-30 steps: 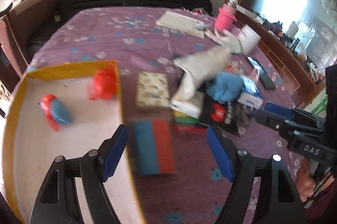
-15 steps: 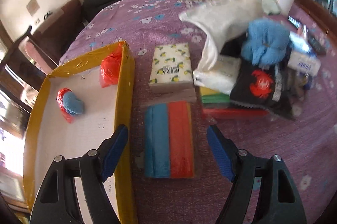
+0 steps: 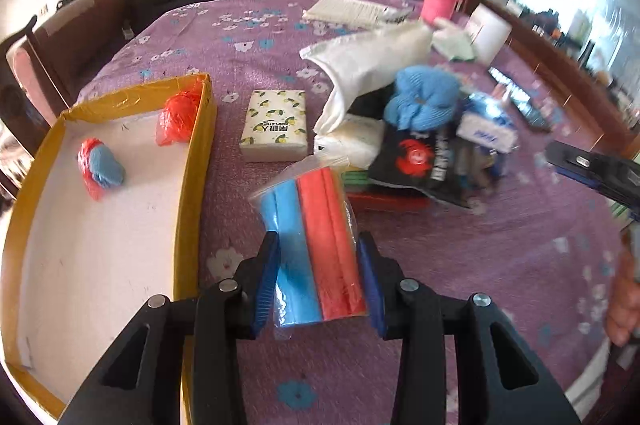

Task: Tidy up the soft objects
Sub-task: 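Grasp the blue-and-red striped pack with the left tool, then lower the striped pack into the tray with left tool while right tool grasps the Vinda tissue pack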

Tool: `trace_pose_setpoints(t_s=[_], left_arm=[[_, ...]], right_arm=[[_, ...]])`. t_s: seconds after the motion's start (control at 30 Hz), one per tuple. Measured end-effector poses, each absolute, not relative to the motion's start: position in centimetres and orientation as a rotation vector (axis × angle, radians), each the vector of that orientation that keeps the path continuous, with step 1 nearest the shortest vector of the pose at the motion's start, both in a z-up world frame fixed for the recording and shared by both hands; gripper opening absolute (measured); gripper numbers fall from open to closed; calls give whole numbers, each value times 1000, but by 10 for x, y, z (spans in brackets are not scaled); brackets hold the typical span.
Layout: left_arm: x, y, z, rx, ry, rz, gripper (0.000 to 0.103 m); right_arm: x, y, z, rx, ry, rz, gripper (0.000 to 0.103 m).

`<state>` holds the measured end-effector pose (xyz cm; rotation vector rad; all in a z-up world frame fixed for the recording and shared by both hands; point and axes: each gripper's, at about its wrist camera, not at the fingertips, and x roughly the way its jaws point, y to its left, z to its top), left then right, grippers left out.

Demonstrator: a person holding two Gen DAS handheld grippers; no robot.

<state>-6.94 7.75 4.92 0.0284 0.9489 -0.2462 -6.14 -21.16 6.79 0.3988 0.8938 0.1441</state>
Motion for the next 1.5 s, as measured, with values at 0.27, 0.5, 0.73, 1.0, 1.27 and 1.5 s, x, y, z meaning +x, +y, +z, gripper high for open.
trace_pose_setpoints(t_s=[0.27, 0.5, 0.73, 1.0, 1.27, 1.5], left_arm=[[-88, 94, 61, -67, 916, -292, 38], [-99, 117, 66, -112, 899, -303, 38], [-104, 138, 68, -163, 884, -297, 38], [-115, 140, 71, -177, 870, -296, 38], [-120, 165, 79, -255, 857, -303, 39], [-107, 217, 90, -433, 812, -350, 40]], right_arm=[[6, -175, 83, 364, 978, 156, 58], [44, -134, 70, 226, 1098, 60, 58], [43, -142, 68, 222, 1106, -22, 58], [44, -137, 61, 191, 1125, -50, 68], [18, -140, 89, 165, 1017, -28, 52], [-20, -131, 148, 181, 855, 40, 52]])
